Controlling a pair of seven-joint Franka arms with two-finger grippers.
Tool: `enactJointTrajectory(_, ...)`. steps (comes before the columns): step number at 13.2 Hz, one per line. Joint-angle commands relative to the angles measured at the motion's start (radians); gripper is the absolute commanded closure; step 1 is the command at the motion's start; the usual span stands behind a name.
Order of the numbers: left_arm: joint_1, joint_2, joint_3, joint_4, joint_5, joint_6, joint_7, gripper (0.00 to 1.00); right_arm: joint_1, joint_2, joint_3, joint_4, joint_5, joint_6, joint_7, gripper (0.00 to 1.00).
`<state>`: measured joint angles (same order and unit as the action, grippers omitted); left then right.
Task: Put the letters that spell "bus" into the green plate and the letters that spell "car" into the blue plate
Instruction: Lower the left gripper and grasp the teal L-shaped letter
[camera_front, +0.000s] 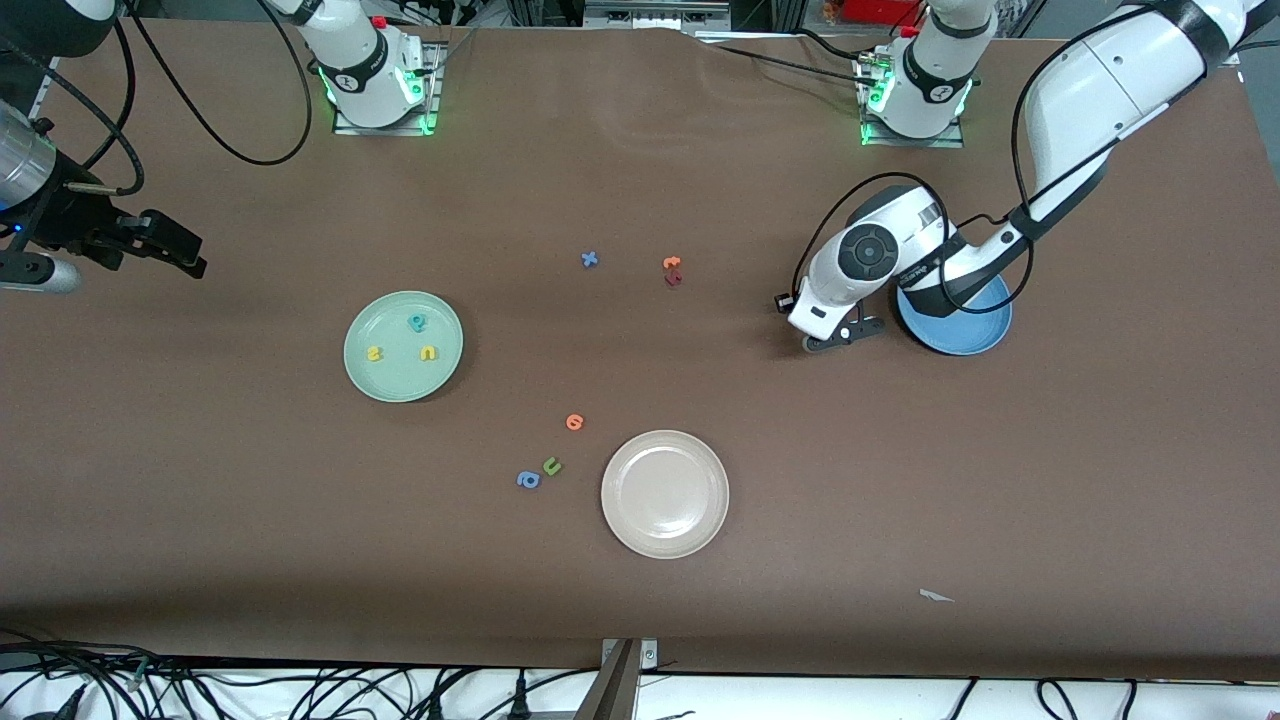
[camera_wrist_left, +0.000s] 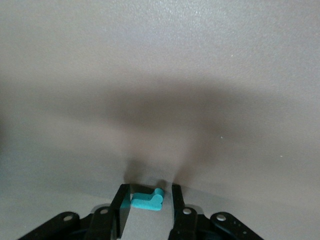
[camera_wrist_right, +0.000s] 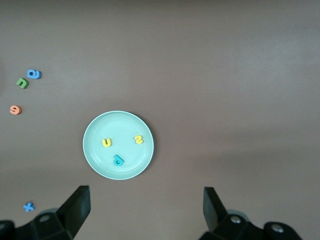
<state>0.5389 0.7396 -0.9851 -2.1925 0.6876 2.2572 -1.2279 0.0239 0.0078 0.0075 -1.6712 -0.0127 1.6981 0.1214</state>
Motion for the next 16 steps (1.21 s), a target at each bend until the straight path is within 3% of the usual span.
enactJointTrajectory(1,-0.002,0.007,0.017,-0.006,0.033,0.005,0.004,0.61,-0.009,-0.019,0.005,-0.016,0.017,0.003,0.011,0.0)
enactJointTrajectory(11,-0.002,0.007,0.019,-0.006,0.033,0.005,0.004,0.82,-0.009,-0.019,0.005,-0.018,0.017,0.003,0.011,0.0)
enactJointTrajectory(16,0.004,0.003,0.016,0.01,0.03,-0.007,0.004,0.82,-0.009,-0.019,0.005,-0.018,0.017,0.002,0.011,0.0)
